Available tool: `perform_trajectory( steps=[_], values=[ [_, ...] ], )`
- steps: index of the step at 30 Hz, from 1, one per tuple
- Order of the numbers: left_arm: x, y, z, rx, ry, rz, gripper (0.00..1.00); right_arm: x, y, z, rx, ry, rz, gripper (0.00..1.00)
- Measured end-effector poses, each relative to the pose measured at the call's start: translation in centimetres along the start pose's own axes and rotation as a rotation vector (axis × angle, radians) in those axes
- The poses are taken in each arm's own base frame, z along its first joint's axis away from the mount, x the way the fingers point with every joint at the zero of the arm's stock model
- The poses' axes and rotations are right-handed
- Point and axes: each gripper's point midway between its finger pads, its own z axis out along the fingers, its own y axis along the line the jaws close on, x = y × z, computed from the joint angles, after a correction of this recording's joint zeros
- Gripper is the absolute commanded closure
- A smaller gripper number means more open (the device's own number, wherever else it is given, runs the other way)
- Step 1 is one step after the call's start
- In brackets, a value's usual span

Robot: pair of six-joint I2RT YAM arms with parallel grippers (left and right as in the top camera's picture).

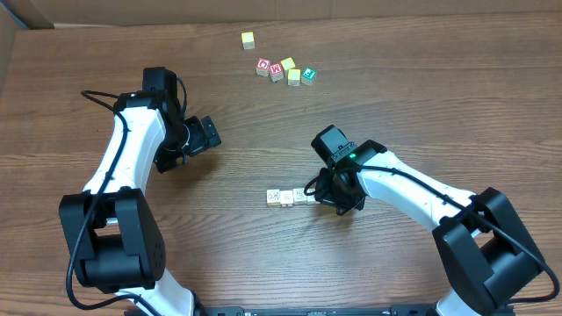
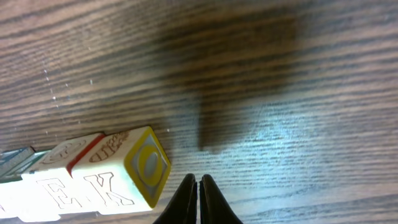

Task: Flip 4 blocks
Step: 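Release the K block and push it against the row with the right gripper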

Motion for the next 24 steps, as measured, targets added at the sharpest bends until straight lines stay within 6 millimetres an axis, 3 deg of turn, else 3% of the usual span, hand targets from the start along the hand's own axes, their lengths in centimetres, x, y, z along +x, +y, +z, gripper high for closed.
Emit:
perform_trajectory(
  steps=[13,24],
  values=[
    [0.0,0.0,0.0,0.0,0.0,0.0,0.0,2.4,1.8,0.2,-0.047,0.068,-0.019,0.94],
    [0.0,0.0,0.0,0.0,0.0,0.0,0.0,1.7,2.9,0.2,-0.092,0.036,-0.022,0.94]
  ],
)
